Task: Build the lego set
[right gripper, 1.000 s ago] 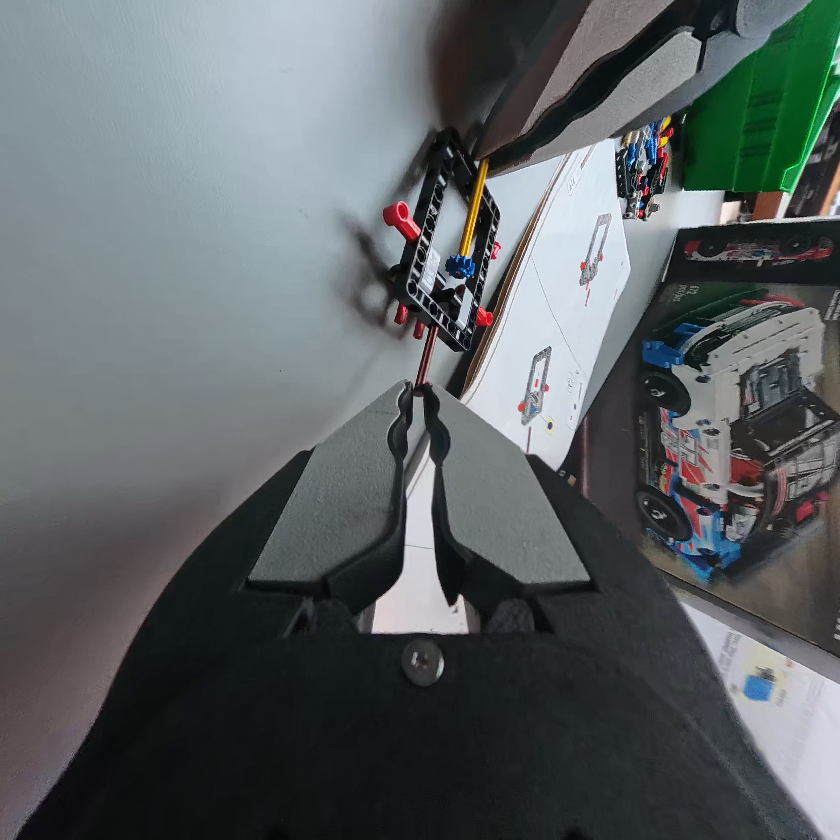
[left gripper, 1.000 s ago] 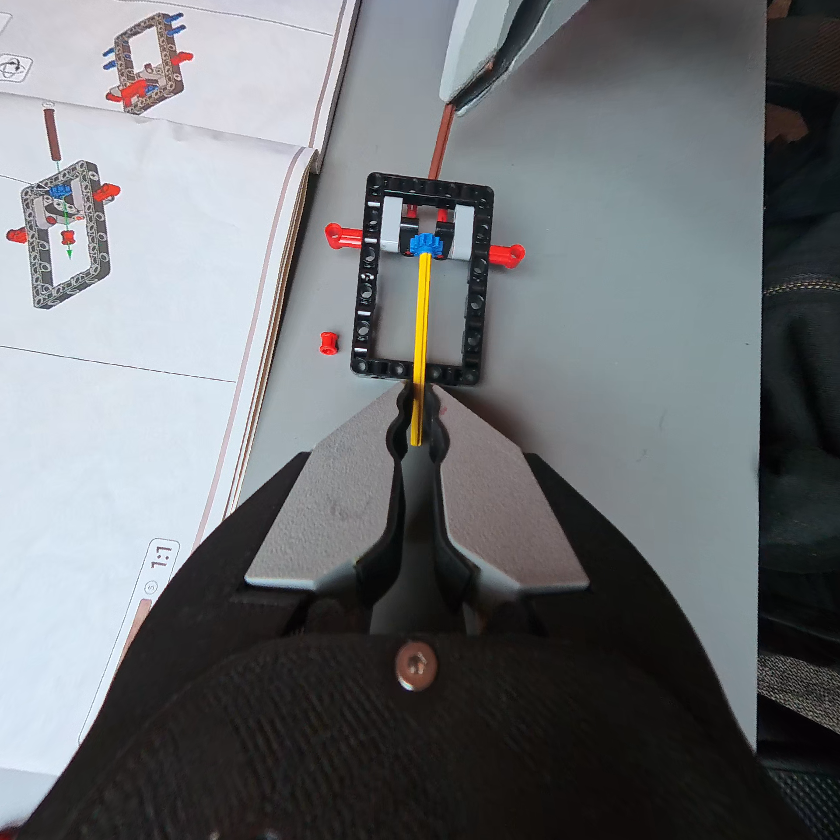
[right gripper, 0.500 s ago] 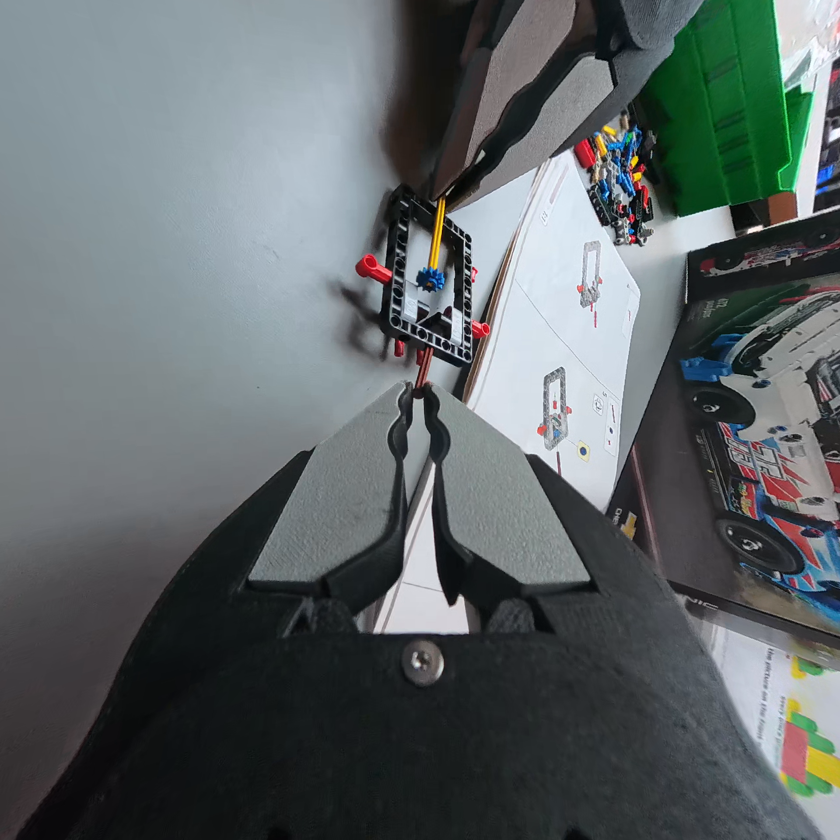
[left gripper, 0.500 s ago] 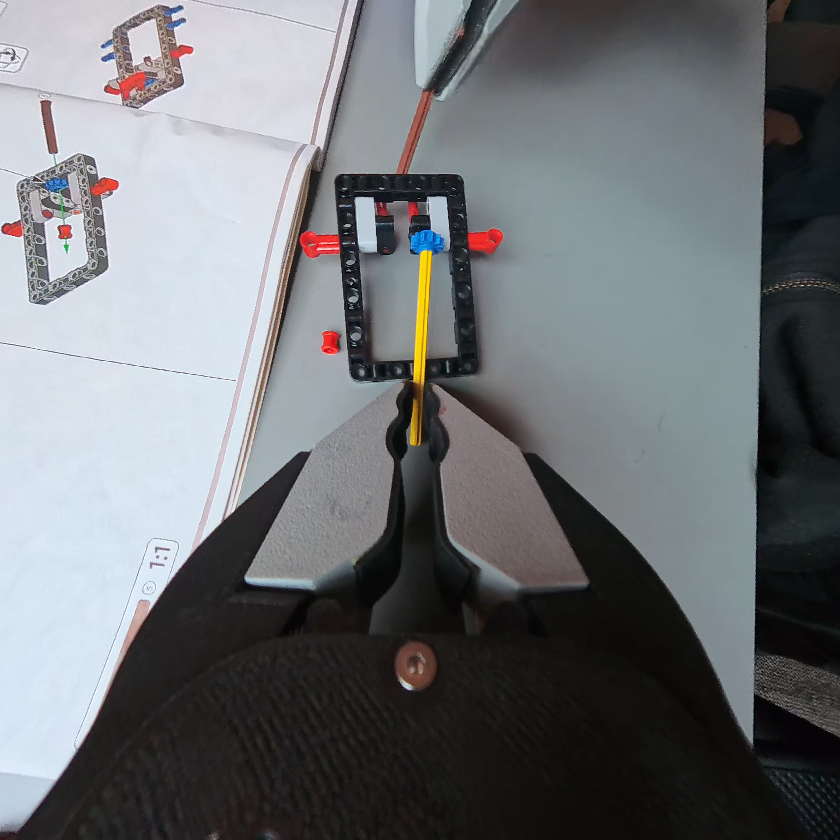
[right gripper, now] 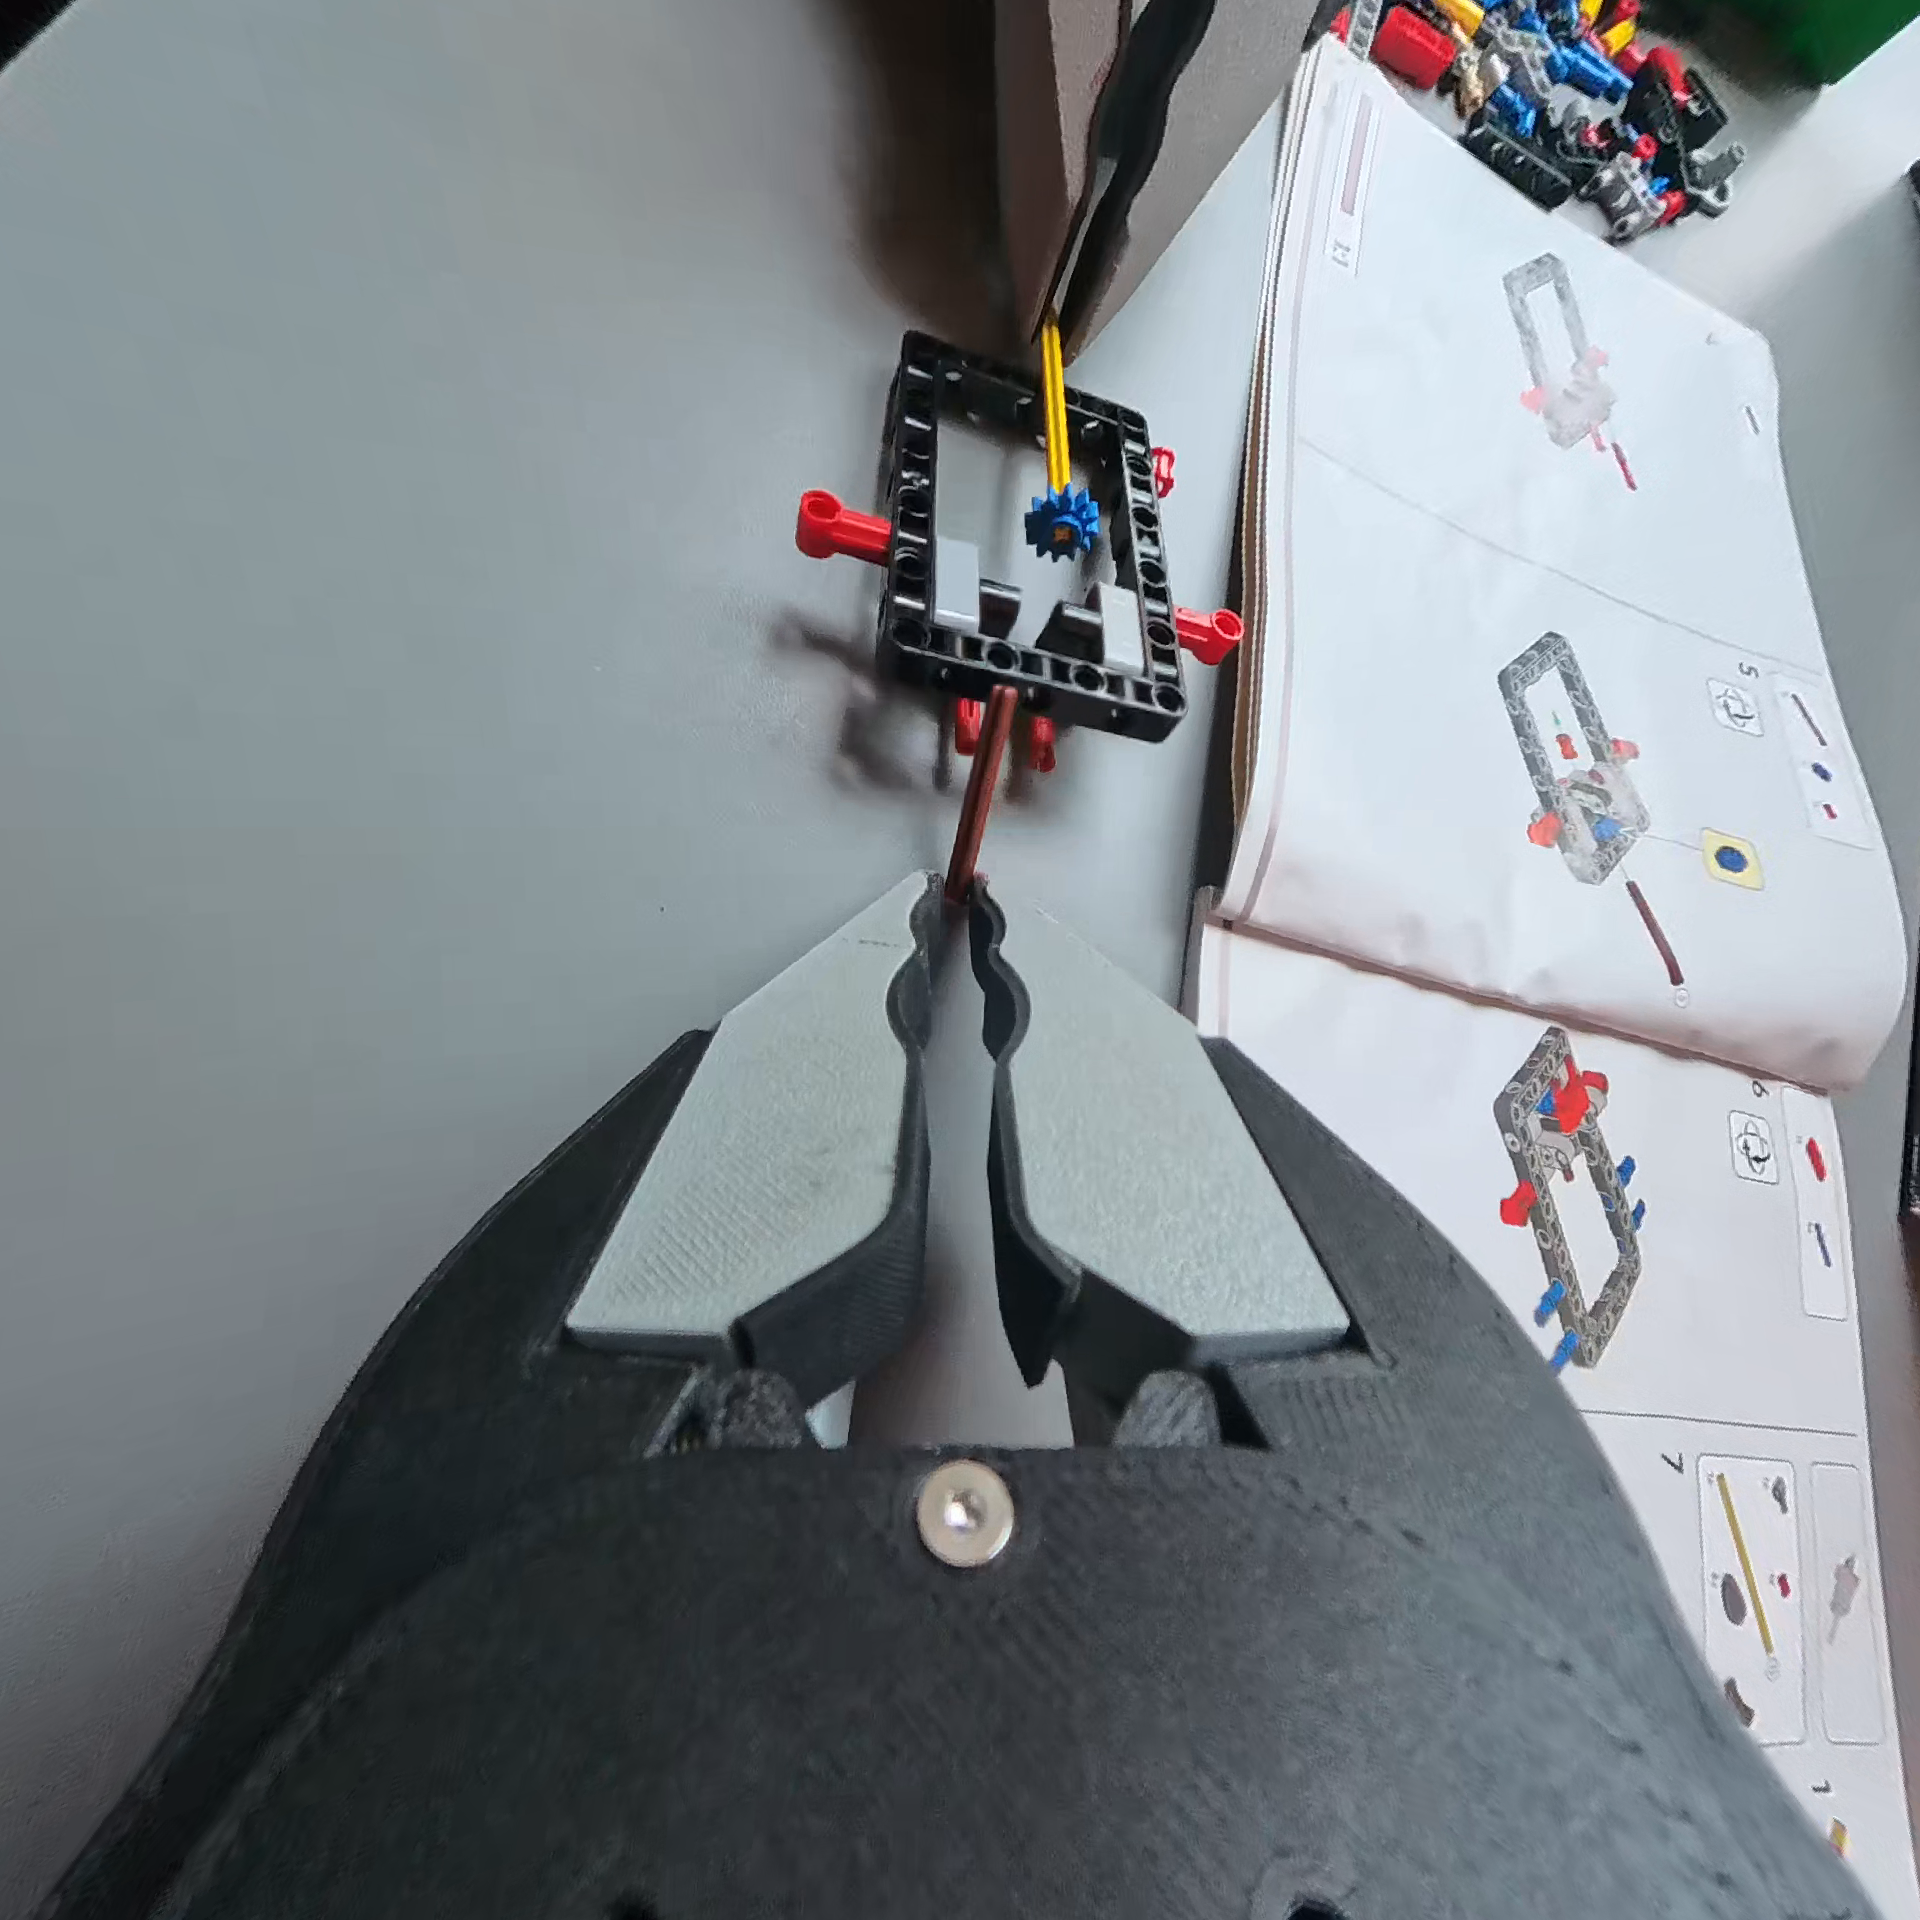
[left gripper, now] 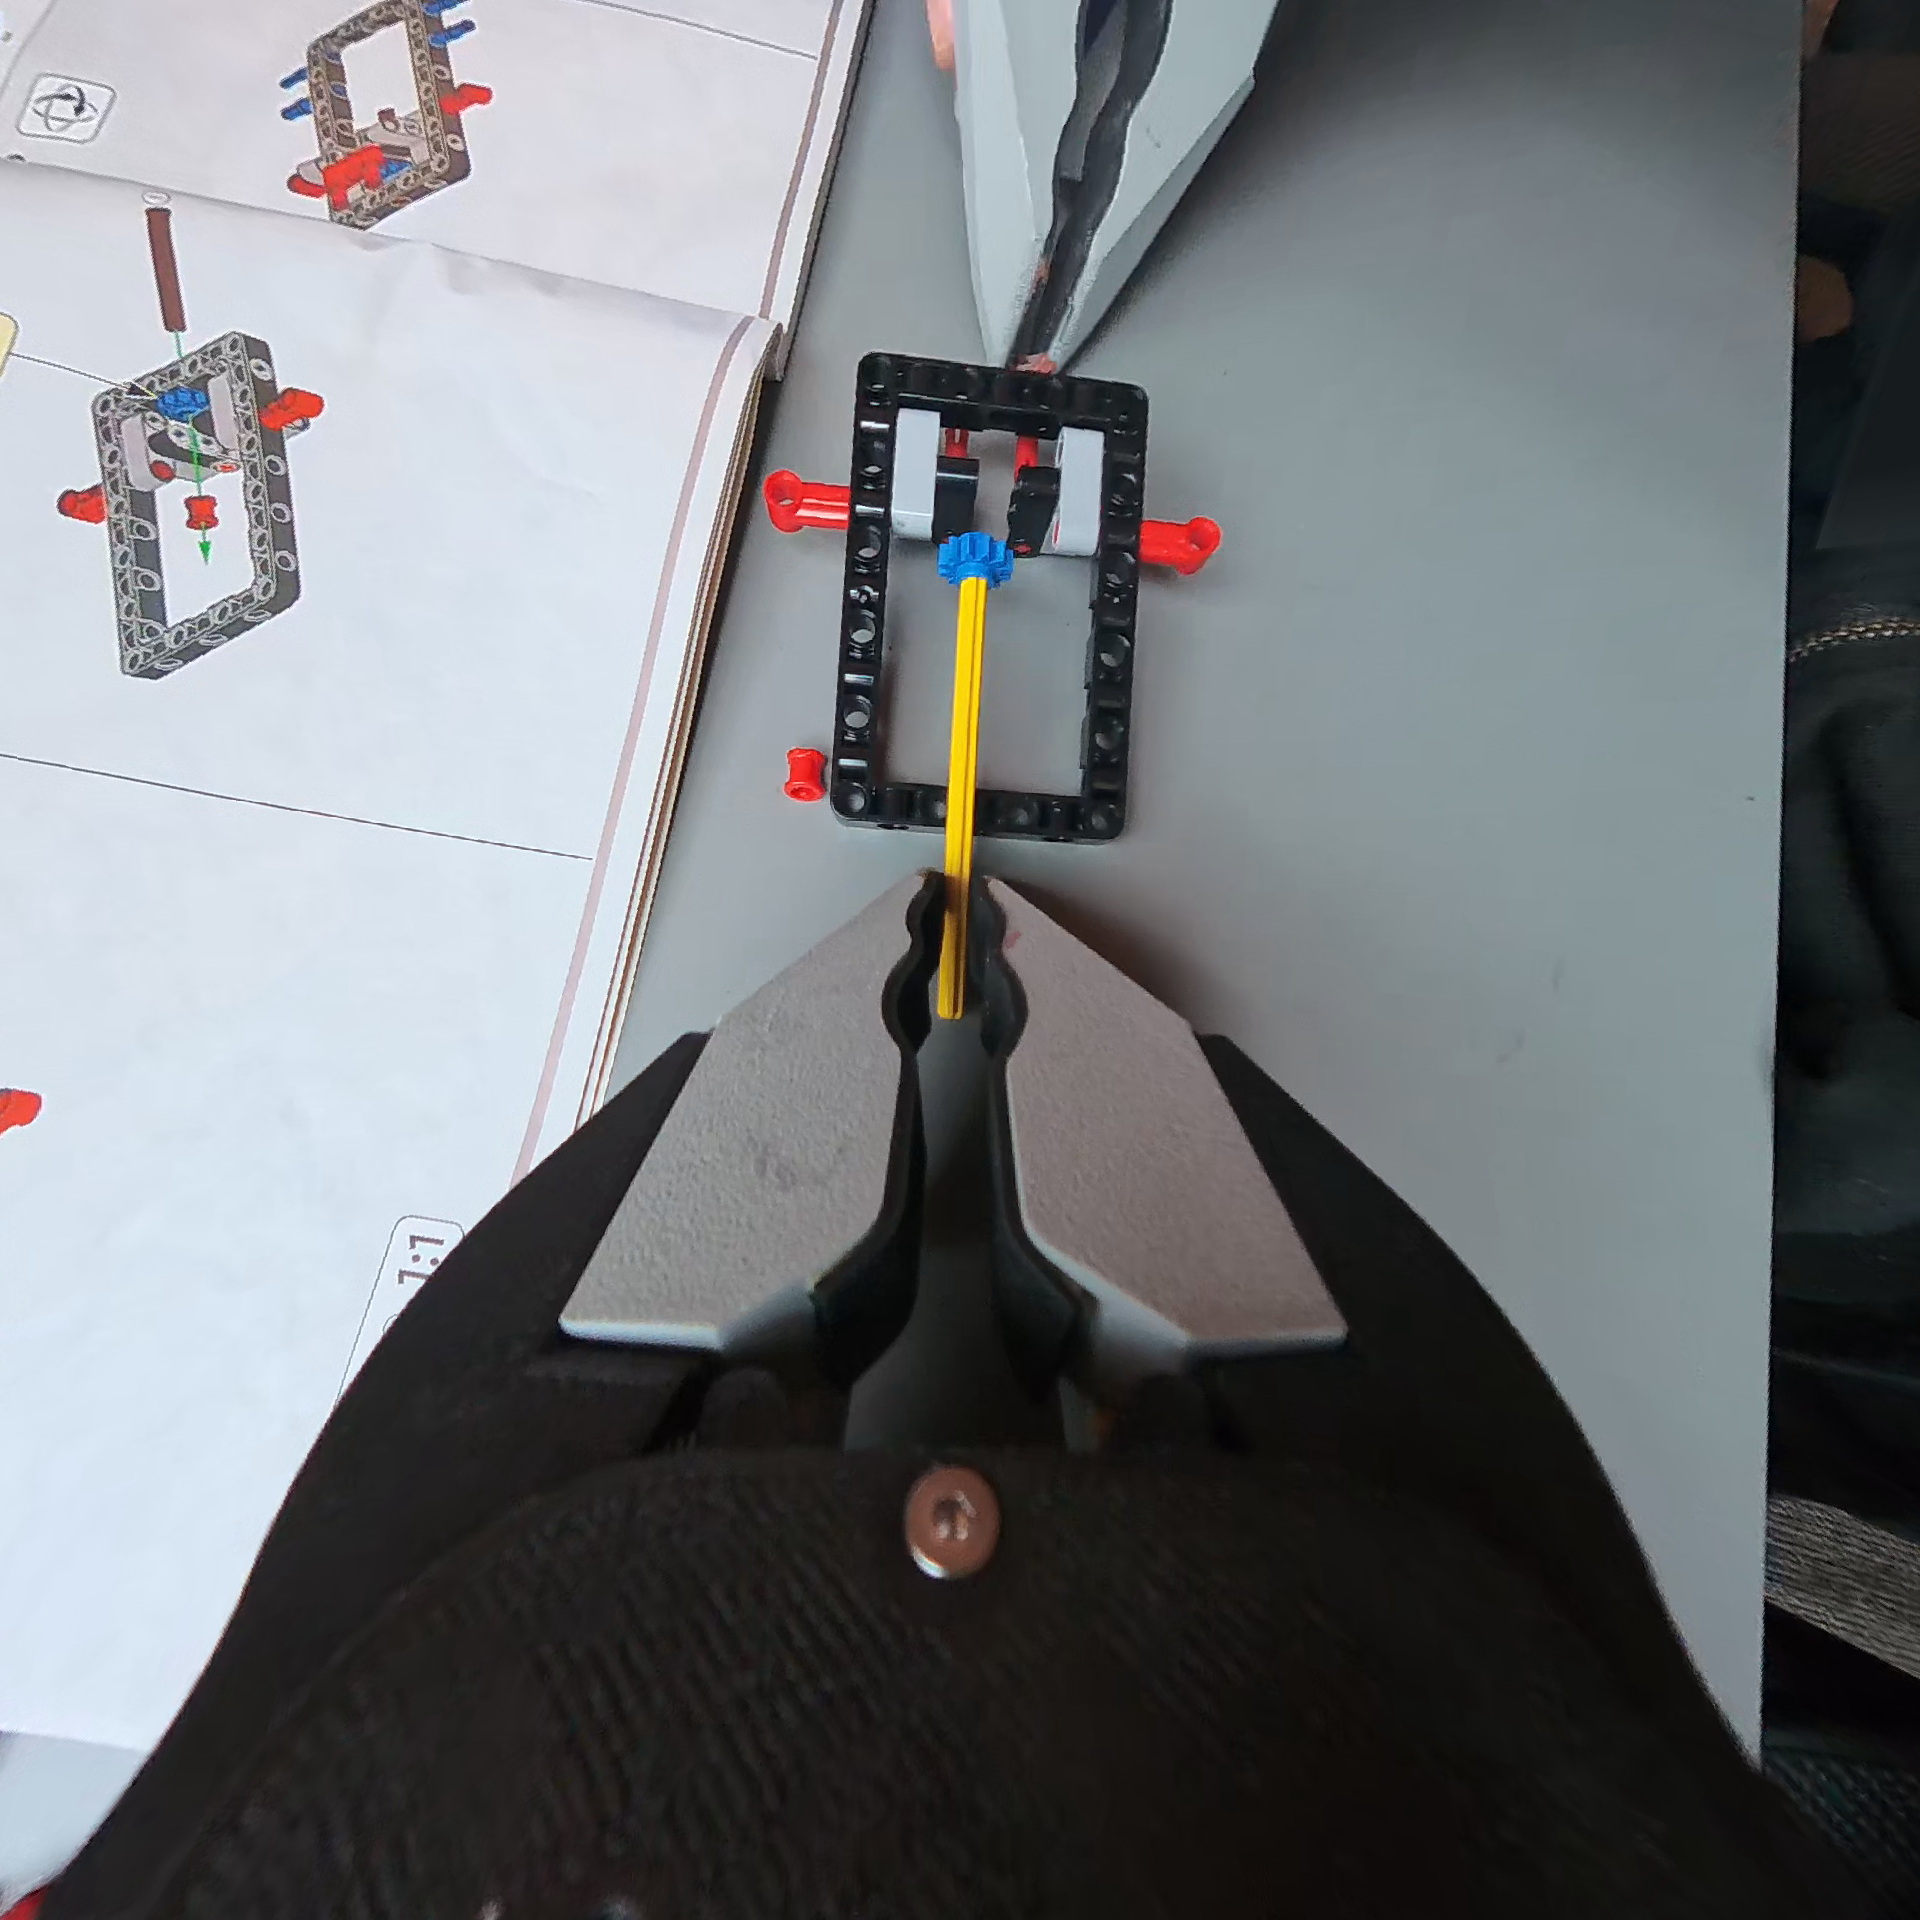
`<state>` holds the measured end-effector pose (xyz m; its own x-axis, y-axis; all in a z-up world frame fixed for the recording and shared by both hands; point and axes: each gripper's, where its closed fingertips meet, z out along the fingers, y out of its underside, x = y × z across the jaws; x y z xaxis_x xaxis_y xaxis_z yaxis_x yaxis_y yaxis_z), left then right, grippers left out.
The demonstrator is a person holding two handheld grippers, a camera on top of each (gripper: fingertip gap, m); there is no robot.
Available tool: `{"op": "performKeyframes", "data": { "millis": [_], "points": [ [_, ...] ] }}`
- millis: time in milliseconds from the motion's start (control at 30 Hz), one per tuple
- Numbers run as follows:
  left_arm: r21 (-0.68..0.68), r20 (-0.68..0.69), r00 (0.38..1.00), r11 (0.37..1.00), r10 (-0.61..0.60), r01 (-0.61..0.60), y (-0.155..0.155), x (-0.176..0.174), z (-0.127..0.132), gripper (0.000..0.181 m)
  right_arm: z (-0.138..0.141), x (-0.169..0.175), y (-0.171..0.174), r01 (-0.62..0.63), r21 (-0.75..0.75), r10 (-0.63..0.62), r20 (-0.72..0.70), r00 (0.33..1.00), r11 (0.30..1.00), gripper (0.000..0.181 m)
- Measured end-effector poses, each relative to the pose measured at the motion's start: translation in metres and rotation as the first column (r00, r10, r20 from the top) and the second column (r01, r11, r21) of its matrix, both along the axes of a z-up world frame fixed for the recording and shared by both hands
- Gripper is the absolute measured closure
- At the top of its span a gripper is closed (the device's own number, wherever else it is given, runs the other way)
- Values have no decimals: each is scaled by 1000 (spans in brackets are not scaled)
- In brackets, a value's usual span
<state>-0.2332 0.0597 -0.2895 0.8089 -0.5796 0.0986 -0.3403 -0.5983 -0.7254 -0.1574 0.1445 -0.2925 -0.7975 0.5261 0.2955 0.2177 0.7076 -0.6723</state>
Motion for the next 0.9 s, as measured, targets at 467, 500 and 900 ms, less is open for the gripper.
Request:
{"op": "performKeyframes", "data": {
  "millis": [467,500,900],
  "points": [
    [0,-1,1000,1000,3,-3,0,-1,0,179,5,2,4,63,-146,-51,85,995,987,168],
    [1,-2,1000,1000,3,-3,0,-1,0,179,6,1,4,83,-164,-67,104,992,983,167],
    [5,-9,1000,1000,4,-4,-1,-1,0,178,-1,-16,13,239,-159,-217,143,966,958,180]
  ]
}}
